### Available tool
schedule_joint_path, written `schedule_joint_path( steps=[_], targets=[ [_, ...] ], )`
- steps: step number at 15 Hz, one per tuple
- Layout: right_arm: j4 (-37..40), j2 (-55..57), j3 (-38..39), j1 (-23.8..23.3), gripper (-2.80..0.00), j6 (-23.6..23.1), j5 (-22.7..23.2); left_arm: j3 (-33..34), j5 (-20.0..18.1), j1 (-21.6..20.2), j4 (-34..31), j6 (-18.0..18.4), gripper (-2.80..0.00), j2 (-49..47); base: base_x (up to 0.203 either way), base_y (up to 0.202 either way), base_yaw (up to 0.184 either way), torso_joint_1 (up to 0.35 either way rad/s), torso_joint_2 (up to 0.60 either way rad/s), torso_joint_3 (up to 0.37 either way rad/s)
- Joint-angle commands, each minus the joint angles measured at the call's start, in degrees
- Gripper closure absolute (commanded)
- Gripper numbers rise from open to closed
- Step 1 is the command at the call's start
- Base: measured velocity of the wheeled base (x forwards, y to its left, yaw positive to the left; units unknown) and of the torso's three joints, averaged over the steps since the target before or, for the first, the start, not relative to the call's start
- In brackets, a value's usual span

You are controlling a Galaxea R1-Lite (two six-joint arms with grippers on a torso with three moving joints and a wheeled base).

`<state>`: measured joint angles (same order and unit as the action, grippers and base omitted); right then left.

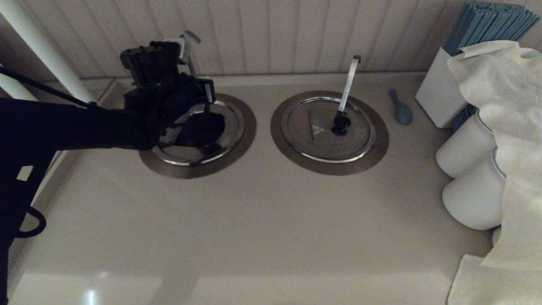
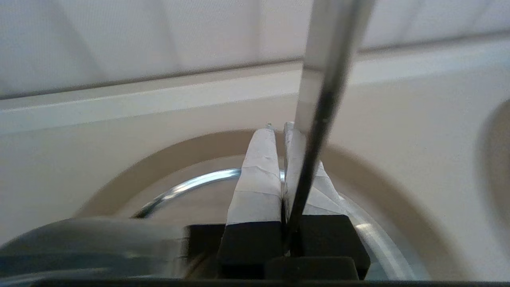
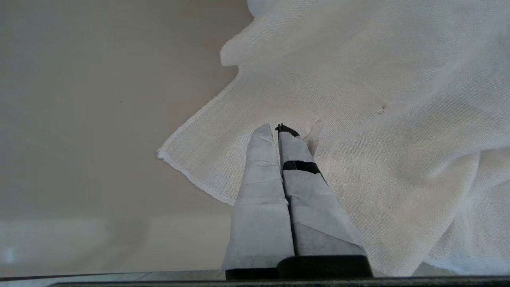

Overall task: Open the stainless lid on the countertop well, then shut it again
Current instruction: Stir with a spoon

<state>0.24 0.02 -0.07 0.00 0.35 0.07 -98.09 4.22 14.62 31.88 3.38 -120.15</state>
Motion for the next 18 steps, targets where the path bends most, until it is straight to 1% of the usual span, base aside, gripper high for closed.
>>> schedule_joint_path(
  steps=[1,3,5,6,7,9,10,12,13,16,18],
  targets=[
    [0.0,0.0,0.0,0.0,0.00,0.0,0.0,-0.6,0.1,0.7,0.2,-2.3,0.00,1.4,0.000,0.000,0.000,0.000,0.00,0.000],
    [0.0,0.0,0.0,0.0,0.00,0.0,0.1,0.2,-0.1,0.7,-0.3,-2.3,0.00,2.2,0.000,0.000,0.000,0.000,0.00,0.000],
    [0.0,0.0,0.0,0.0,0.00,0.0,0.1,1.5,-0.5,0.7,-5.0,-2.4,0.00,4.3,0.000,0.000,0.000,0.000,0.00,0.000],
    [0.0,0.0,0.0,0.0,0.00,0.0,0.0,2.3,-1.9,0.7,-7.5,-2.7,0.00,5.5,0.000,0.000,0.000,0.000,0.00,0.000],
    [0.0,0.0,0.0,0.0,0.00,0.0,0.0,2.6,-2.6,0.6,-7.6,-2.8,0.00,5.7,0.000,0.000,0.000,0.000,0.00,0.000],
    [0.0,0.0,0.1,0.0,0.00,0.0,0.0,3.0,-2.5,0.0,-8.0,-2.0,0.00,5.6,0.000,0.000,0.000,0.000,0.00,0.000],
    [0.0,0.0,0.0,0.0,0.00,0.0,0.0,3.0,-2.5,-0.8,-8.2,-0.6,0.00,5.2,0.000,0.000,0.000,0.000,0.00,0.000],
    [0.0,0.0,0.0,0.0,0.00,0.0,0.0,3.2,-1.9,-1.6,-7.9,3.1,0.00,4.5,0.000,0.000,0.000,0.000,0.00,0.000],
    [0.0,0.0,0.0,0.0,0.00,0.0,0.0,3.2,-1.8,-1.8,-7.9,4.1,0.00,4.0,0.000,0.000,0.000,0.000,0.00,0.000],
    [0.0,0.0,0.0,0.0,0.00,0.0,0.0,2.2,0.3,-2.2,-7.5,5.1,0.00,2.8,0.000,0.000,0.000,0.000,0.00,0.000],
    [0.0,0.0,0.1,0.0,0.00,0.0,0.0,-1.0,1.6,-2.2,-4.9,4.8,0.00,0.1,0.000,0.000,0.000,0.000,0.00,0.000]
  ],
)
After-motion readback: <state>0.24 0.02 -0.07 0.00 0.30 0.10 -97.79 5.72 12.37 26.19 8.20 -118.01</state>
